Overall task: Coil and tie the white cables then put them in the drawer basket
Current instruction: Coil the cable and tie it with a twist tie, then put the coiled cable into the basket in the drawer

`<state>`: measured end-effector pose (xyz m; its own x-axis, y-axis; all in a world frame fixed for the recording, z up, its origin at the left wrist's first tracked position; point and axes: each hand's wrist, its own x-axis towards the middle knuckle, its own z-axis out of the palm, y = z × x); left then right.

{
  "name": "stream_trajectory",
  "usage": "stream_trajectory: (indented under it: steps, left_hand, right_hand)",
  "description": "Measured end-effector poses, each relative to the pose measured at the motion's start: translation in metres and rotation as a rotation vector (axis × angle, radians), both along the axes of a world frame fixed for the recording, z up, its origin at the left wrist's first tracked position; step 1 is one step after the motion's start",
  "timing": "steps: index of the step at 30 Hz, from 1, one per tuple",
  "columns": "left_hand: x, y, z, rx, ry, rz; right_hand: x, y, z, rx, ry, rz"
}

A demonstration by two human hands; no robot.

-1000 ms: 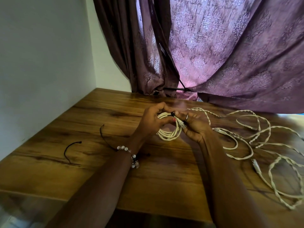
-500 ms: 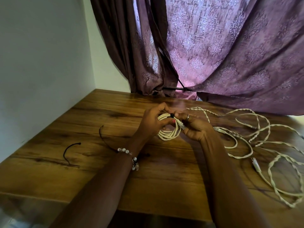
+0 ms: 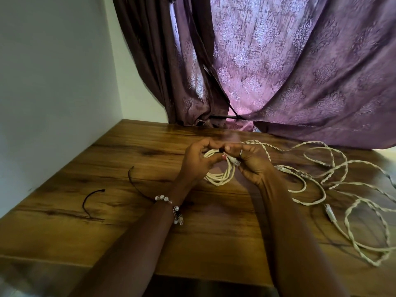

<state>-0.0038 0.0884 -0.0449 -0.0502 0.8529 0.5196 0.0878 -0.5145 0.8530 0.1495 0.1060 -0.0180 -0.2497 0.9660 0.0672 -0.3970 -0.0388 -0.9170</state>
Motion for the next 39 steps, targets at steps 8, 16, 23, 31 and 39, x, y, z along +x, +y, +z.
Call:
stream_trajectory:
  steps: [8, 16, 23, 31, 39]
  left_hand:
    - [-0.002, -0.003, 0.009, -0.21, -0.301, -0.046]
    - [0.009, -0.02, 0.032, -0.463, -0.654, -0.366]
    - [0.093, -0.05, 0.055, -0.474, -0.679, -0.471]
    - [0.212, -0.083, 0.047, -0.354, -0.373, -0.343]
    - [0.254, -0.086, 0.023, -0.055, 0.035, -0.158]
  right_hand:
    - [0.004, -0.02, 0.005, 0.047, -0.235, 0.007]
    - [0.027, -0.049, 0.011, 0.105, -0.297, -0.12]
    - [0.11, -0.107, 0.048, 0.253, -0.334, -0.425]
    - [0.246, -0.181, 0.054, 0.136, -0.227, -0.927]
    - [0.328, -0.182, -0.021, -0.343, -0.377, -1.342]
